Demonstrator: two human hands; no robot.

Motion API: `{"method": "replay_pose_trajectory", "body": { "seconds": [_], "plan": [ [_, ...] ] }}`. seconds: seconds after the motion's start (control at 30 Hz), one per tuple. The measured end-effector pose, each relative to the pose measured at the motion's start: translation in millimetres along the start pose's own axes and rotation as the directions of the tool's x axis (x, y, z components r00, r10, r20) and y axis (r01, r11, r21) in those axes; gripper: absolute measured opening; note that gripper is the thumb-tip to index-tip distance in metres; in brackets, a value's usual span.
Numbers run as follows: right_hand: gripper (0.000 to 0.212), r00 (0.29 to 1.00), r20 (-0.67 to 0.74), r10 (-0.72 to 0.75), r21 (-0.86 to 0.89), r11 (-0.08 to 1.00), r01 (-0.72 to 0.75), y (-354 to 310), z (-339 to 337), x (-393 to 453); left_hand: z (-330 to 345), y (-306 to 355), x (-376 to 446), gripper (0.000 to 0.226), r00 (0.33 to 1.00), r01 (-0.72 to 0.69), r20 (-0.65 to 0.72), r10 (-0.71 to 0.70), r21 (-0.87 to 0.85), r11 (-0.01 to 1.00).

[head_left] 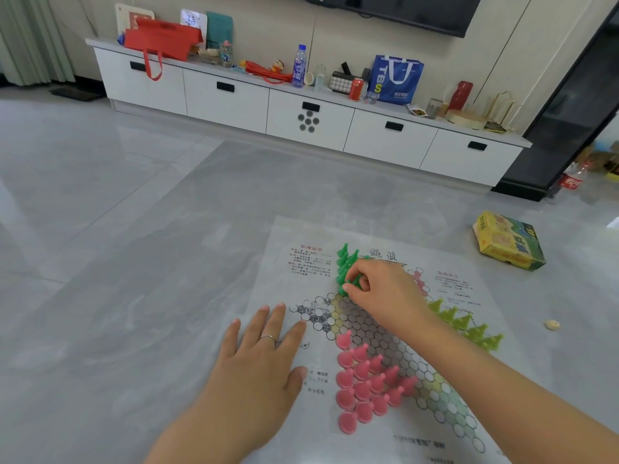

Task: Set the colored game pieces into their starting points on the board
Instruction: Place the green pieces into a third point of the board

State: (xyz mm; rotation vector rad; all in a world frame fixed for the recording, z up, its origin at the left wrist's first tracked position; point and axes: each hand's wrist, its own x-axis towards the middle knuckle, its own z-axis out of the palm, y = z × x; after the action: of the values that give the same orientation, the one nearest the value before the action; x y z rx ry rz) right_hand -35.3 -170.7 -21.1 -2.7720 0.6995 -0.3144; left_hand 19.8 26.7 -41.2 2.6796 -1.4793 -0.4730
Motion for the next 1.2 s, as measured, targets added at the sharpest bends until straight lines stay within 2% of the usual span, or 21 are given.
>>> {"method": "replay_pose_trajectory", "body": {
  "seconds": [0.1,0.2,0.3,0.37,0.57,0.67,0.73,0.8,0.93,1.0,1.07,1.13,1.2],
  "plan": [
    [0.012,1.000,0.009,-0.003,0.029,1.000,0.003,-2,-1,-2,-3,4,-1,0.056,1.000,0.017,-0.001,-0.017,-0.009,1.000],
    [0.008,1.000,-0.026,0.015,0.140,0.990,-0.011,-4,-15,-8,-6,7,2,0.055,0.999,0.039,-0.008,-0.040,-0.028,0.999],
    [0.012,0.990,-0.110,0.091,0.271,0.961,-0.059,8,-42,-25,-11,8,7,0.052,0.997,0.056,-0.043,-0.060,-0.094,0.994],
    [0.017,0.974,-0.152,0.167,0.288,0.950,-0.118,30,-60,-40,-12,7,13,0.051,0.995,0.061,-0.070,-0.070,-0.125,0.990],
    [0.014,0.831,-0.326,0.451,0.068,0.888,-0.456,137,-89,-93,-7,10,23,0.053,0.991,0.075,-0.097,-0.088,-0.131,0.989],
    [0.031,0.828,-0.221,0.515,-0.051,0.842,-0.537,183,-80,-108,-6,12,23,0.053,0.991,0.075,-0.103,-0.088,-0.124,0.989],
    [0.041,0.863,-0.110,0.492,-0.137,0.853,-0.504,200,-71,-110,-5,13,23,0.053,0.990,0.079,-0.105,-0.090,-0.104,0.991],
    [0.043,0.880,-0.071,0.470,-0.169,0.864,-0.475,208,-65,-109,-5,14,24,0.053,0.990,0.079,-0.107,-0.090,-0.097,0.992],
    [0.028,0.850,-0.158,0.502,-0.154,0.838,-0.524,202,-68,-103,-6,15,23,0.053,0.991,0.079,-0.102,-0.089,-0.101,0.992],
    [0.022,0.844,-0.236,0.482,-0.048,0.862,-0.505,183,-75,-97,-7,15,23,0.053,0.991,0.083,-0.093,-0.092,-0.100,0.992],
    [0.017,0.860,-0.271,0.433,0.147,0.901,-0.408,145,-83,-86,-7,17,24,0.054,0.992,0.083,-0.085,-0.092,-0.112,0.990],
    [0.016,0.934,-0.169,0.315,0.335,0.909,-0.246,95,-87,-79,-6,19,23,0.055,0.993,0.089,-0.073,-0.097,-0.111,0.990],
    [0.017,0.995,-0.019,0.097,0.316,0.945,-0.086,52,-77,-75,-6,19,23,0.055,0.994,0.090,-0.061,-0.096,-0.103,0.991]
  ]
}}
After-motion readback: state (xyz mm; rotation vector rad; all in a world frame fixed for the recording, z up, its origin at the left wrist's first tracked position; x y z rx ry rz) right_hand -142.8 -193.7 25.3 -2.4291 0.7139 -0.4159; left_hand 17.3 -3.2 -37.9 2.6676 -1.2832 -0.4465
